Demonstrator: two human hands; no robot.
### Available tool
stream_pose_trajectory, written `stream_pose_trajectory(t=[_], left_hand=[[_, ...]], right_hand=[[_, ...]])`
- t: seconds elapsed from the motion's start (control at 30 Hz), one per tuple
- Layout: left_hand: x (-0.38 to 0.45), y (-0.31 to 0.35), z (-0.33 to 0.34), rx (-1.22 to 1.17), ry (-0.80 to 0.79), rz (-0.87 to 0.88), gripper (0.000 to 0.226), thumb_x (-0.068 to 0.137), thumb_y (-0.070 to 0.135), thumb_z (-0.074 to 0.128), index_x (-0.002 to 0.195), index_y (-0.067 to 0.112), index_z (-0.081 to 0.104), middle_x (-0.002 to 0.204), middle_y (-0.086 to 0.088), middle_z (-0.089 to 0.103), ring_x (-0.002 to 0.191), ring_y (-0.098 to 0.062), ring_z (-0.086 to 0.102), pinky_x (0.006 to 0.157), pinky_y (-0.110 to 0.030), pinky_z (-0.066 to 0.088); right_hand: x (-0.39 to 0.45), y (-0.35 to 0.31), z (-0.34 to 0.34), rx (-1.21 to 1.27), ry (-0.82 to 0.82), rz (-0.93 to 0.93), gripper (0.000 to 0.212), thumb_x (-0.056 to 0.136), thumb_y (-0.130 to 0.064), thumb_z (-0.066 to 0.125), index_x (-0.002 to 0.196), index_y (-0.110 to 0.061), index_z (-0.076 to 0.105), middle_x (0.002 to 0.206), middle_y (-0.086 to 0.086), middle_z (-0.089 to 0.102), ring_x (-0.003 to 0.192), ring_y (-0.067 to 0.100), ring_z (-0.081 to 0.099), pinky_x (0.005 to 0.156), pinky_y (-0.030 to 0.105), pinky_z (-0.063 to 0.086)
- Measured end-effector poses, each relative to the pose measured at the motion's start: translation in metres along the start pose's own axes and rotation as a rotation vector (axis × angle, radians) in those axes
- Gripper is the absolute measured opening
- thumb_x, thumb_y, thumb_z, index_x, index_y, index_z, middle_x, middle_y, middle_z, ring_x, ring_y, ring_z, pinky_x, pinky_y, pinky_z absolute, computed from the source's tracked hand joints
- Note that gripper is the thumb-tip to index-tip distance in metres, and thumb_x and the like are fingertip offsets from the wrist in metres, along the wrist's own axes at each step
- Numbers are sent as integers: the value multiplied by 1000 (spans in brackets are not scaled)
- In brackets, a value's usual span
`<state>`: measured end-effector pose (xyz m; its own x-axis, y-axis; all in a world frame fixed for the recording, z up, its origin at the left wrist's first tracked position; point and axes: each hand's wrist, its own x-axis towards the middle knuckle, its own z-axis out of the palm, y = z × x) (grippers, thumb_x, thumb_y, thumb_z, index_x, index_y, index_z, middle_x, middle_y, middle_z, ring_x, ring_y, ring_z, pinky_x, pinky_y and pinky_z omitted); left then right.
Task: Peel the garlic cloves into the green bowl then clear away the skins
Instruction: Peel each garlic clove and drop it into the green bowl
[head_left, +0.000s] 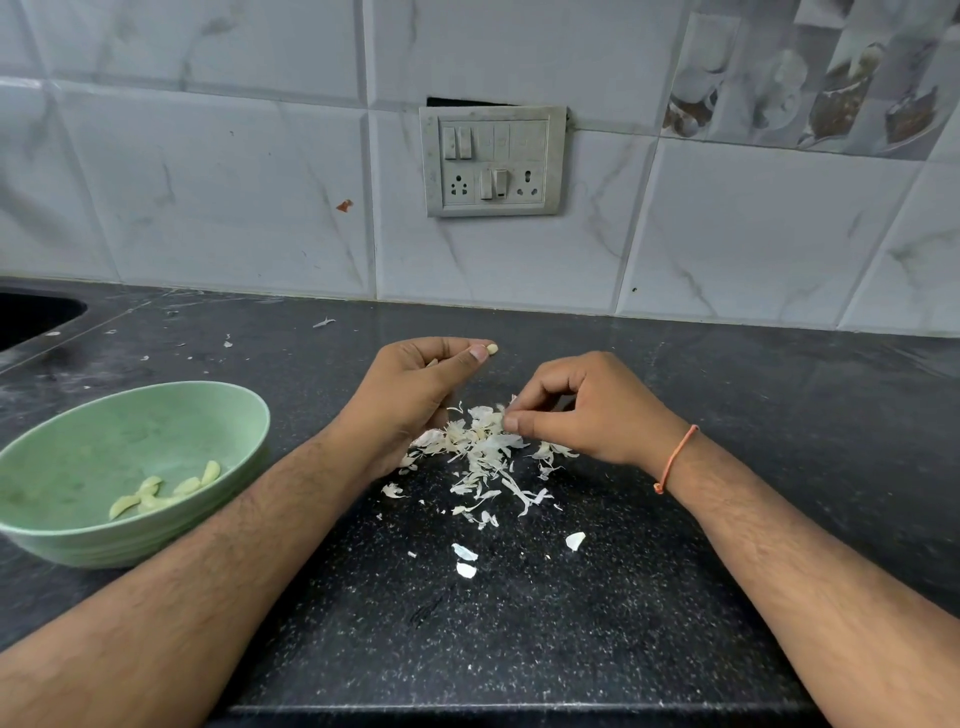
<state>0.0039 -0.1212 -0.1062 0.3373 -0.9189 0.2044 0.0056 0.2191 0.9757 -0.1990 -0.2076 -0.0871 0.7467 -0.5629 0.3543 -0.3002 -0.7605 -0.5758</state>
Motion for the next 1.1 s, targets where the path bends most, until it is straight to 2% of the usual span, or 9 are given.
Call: stream_pose_trajectory(t=[0.1,0.23,0.43,0.53,0.67,0.77,0.87,0.97,1.1], left_hand=[[0,-1,0,11,-10,-7,14,97,28,76,104,18,84,56,7,38,50,-7,32,45,-20,32],[1,-3,0,38,-16,18,14,97,29,77,102,19,85,56,4,35,52,-12,29,46,-24,28],[-3,-4,3,212,-81,222,11,96,24,78,105,19,85,50,11,43,46,-11,31,47,-21,30],[-4,-5,4,343,-65,347,13,96,29,80,108,28,84,79,3,80,71,-33,72,68,-42,63],[-1,-11,2,398,-38,418,15,97,44,77,110,41,82,85,-16,79,70,-45,66,66,-58,58],[-1,-12,2,384,-49,414,14,97,43,77,109,39,83,81,-17,77,62,-39,61,60,-46,56],[-2,-12,4,328,-49,354,11,98,31,77,106,28,85,54,-1,57,51,-15,37,54,-23,35],[-3,-11,6,256,-43,268,11,99,25,76,104,21,85,50,11,34,49,-11,24,49,-20,24],[-5,-8,7,202,-18,188,13,101,24,74,104,16,84,51,12,32,45,-7,23,44,-14,27]], right_hand=[[0,2,-1,11,66,-11,23,75,-28,97,75,-28,75,78,-12,75,72,8,70,68,18,54],[2,5,0,68,125,-27,30,76,-23,96,95,-28,74,88,-13,73,79,13,70,77,24,58],[3,6,4,379,207,103,7,89,-17,86,95,-17,83,88,15,77,77,25,71,61,38,62],[3,3,7,454,234,132,6,87,-14,87,91,-12,83,86,14,78,75,22,70,60,37,60],[3,0,9,543,251,175,5,87,-13,86,86,-11,82,81,8,76,75,18,69,61,37,57],[3,-2,11,567,261,218,4,86,-13,85,84,-11,82,79,6,75,75,18,67,59,36,55],[3,-4,13,576,262,265,3,85,-14,84,83,-14,82,78,5,74,75,18,66,57,34,52],[3,-4,14,566,267,291,5,85,-14,84,81,-17,82,78,5,74,74,17,65,55,33,52],[3,-3,8,497,267,276,5,86,-14,80,81,-15,81,79,6,75,75,17,67,57,35,54]])
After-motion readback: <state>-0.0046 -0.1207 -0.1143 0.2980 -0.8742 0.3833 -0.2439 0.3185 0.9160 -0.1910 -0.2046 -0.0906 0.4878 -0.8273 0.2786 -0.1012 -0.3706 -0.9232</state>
